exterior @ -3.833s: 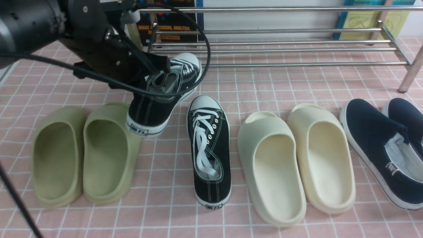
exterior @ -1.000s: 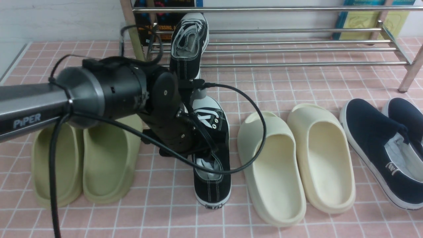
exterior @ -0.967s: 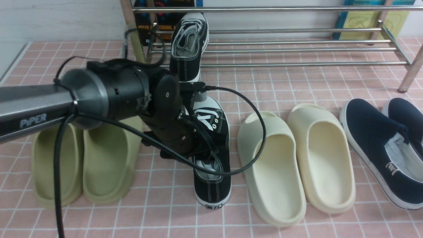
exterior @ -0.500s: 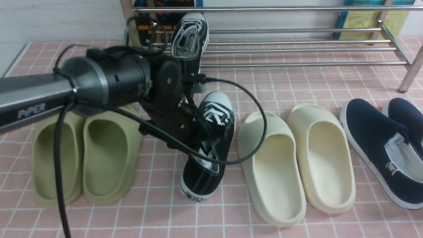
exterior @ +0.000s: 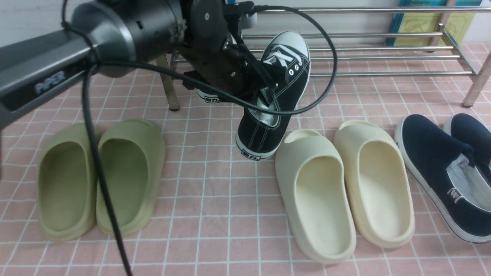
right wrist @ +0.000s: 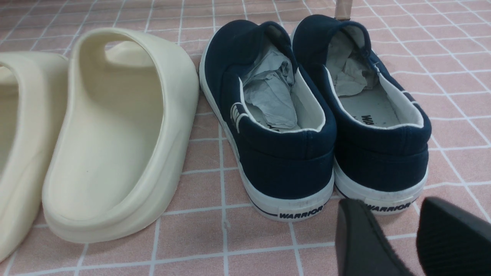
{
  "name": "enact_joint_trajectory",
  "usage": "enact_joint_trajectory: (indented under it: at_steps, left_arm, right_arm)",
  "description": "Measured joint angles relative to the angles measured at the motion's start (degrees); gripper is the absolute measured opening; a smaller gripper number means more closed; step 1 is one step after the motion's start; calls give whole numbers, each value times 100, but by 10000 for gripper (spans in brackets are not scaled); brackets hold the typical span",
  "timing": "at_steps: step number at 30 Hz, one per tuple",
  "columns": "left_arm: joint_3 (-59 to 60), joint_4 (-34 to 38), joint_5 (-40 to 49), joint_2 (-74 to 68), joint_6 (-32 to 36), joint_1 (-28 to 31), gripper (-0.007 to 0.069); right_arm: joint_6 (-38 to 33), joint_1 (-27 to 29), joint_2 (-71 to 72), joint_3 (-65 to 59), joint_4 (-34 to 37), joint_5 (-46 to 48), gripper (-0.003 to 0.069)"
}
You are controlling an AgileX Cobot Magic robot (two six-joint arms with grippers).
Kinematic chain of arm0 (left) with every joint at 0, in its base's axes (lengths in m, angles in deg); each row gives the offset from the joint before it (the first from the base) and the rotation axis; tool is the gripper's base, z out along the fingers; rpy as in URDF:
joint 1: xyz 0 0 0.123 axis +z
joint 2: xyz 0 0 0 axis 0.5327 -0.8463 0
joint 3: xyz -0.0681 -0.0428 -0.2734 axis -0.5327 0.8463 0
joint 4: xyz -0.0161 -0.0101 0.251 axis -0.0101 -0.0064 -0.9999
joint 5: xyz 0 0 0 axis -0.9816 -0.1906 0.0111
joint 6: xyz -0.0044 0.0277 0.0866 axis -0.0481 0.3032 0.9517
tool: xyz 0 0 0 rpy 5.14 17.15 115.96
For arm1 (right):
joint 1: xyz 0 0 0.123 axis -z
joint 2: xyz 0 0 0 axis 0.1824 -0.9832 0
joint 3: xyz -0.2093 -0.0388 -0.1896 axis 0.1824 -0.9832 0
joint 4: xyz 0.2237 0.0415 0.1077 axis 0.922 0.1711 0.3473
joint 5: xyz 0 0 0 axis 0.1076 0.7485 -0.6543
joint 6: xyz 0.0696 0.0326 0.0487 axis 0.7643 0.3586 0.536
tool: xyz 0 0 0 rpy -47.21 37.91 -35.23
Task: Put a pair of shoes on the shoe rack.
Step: Use the left arm to put a shoe into the shoe rack
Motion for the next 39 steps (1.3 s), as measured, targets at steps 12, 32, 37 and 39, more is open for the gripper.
enact_joint_trajectory:
  at_steps: [12,32,37,39]
  left_arm:
    - [-2228,14,-30,-1766,-60,636,22]
    - [-3157,-248,-691,-2493,-60,636,109]
    - [-3180,-268,-658,-2423,-60,636,240]
    - [-3179,-268,-475,-2276,-60,636,324]
  right_arm:
    - [0,0,0,0,0,0,240]
    - [0,0,0,0,0,0,240]
    - [0,0,0,0,0,0,240]
    - [0,0,0,0,0,0,240]
